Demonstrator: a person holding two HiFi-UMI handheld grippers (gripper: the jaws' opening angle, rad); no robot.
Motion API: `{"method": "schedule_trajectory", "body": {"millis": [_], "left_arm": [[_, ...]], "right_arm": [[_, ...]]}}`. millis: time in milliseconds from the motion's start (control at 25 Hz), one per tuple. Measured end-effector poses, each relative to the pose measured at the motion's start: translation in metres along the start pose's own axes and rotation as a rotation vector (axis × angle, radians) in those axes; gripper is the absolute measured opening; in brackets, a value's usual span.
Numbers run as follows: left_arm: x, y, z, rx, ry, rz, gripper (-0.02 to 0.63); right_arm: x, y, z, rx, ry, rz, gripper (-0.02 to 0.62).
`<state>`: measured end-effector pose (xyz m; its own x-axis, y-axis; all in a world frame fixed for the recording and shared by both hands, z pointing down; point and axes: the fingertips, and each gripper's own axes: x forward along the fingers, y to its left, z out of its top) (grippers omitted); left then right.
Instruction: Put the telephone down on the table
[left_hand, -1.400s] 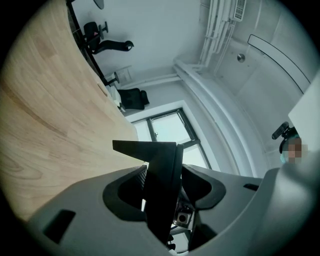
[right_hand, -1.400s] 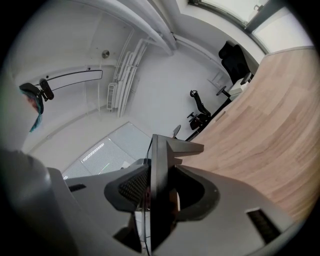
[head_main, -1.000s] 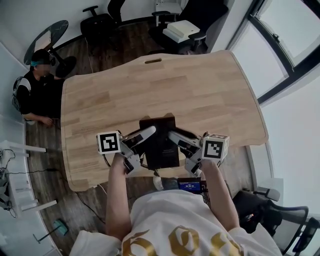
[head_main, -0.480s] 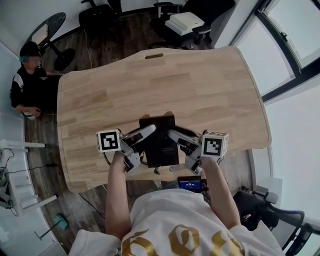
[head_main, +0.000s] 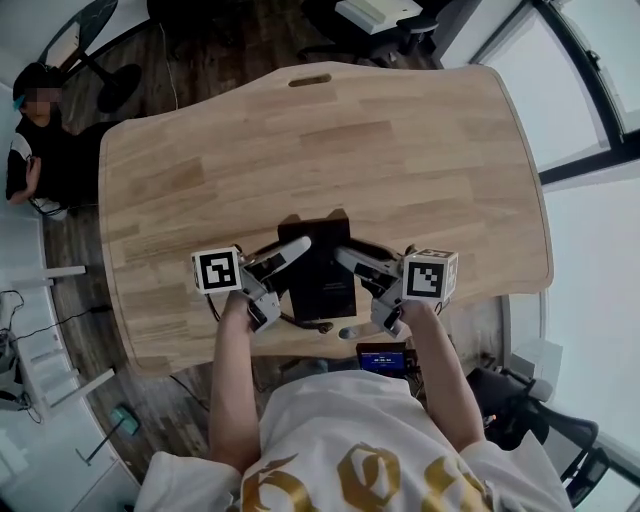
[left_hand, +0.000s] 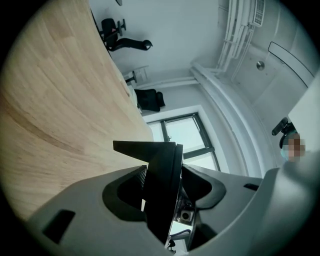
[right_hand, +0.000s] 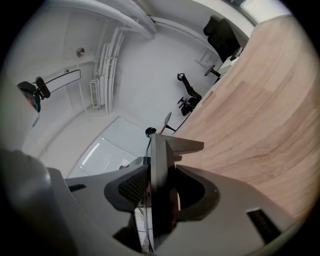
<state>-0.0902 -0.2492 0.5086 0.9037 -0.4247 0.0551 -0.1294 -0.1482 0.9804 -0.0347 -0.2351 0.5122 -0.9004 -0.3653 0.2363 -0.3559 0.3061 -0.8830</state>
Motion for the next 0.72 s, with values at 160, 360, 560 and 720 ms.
{"method": "schedule_trajectory", "body": {"millis": [160, 360, 560, 720], "left_arm": [[0.006, 0.022, 0.007, -0.027, -0.003, 0.011, 0.206], [0.015, 0.043, 0.013, -0.051, 0.0, 0.014, 0.209], [0.023, 0.07, 0.016, -0.085, 0.013, 0.035, 0.211], [0.03, 0.08, 0.018, -0.091, 0.022, 0.046, 0.212]], "right_arm": [[0.009, -0.022, 0.003, 0.014, 0.022, -0.016, 0.159], [0.017, -0.043, 0.005, 0.039, 0.047, -0.026, 0.16], [0.025, -0.07, 0.005, 0.052, 0.077, -0.042, 0.16], [0.027, -0.081, 0.006, 0.061, 0.095, -0.045, 0.16]]}}
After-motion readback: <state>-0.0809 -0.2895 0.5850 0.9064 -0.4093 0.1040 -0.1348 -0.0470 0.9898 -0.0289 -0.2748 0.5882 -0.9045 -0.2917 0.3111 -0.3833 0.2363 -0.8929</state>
